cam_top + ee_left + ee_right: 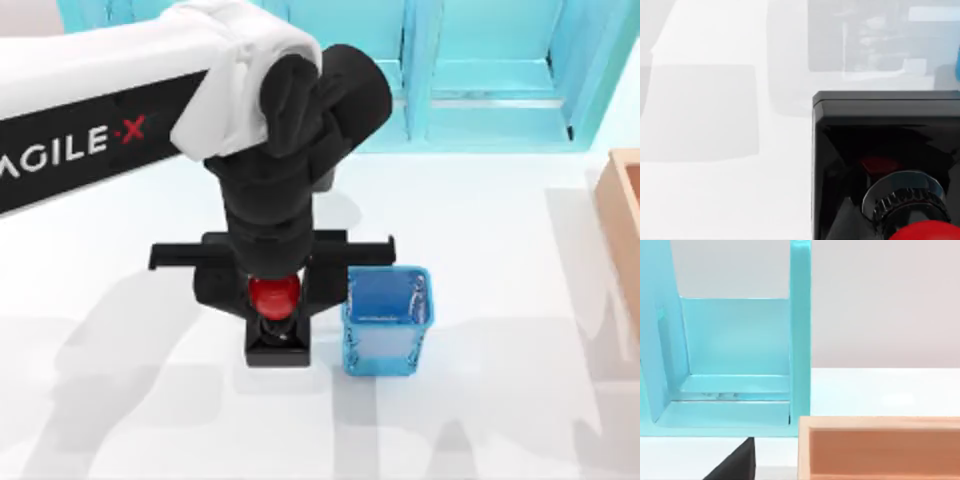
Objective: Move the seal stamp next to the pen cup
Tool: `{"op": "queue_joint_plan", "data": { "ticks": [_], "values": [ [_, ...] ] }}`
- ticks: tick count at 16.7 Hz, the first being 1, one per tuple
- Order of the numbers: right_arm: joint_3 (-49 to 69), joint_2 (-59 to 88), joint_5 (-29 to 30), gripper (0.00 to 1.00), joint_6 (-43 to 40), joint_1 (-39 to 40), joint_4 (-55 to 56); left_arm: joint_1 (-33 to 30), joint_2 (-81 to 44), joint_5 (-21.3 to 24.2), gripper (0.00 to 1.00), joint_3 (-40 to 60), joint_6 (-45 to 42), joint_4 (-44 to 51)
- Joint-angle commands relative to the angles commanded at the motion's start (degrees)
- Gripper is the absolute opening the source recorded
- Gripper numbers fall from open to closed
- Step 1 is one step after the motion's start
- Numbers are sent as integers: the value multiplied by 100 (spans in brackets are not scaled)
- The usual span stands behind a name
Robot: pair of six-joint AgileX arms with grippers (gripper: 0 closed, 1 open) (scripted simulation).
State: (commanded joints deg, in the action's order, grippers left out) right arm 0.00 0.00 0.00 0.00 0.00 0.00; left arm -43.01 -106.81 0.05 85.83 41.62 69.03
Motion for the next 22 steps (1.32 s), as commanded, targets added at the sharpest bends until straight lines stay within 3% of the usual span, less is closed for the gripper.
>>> {"op": "queue_joint_plan", "data": {
  "ticks": [4,17,22],
  "values": [
    [0,0,0,100,0,0,0,-1,0,-1,0,-10,0,-15],
    [0,0,0,100,0,0,0,-1,0,-1,98,-10,0,-15],
    [0,0,0,100,0,0,0,-1,0,-1,100,-10,0,-15]
  ]
}}
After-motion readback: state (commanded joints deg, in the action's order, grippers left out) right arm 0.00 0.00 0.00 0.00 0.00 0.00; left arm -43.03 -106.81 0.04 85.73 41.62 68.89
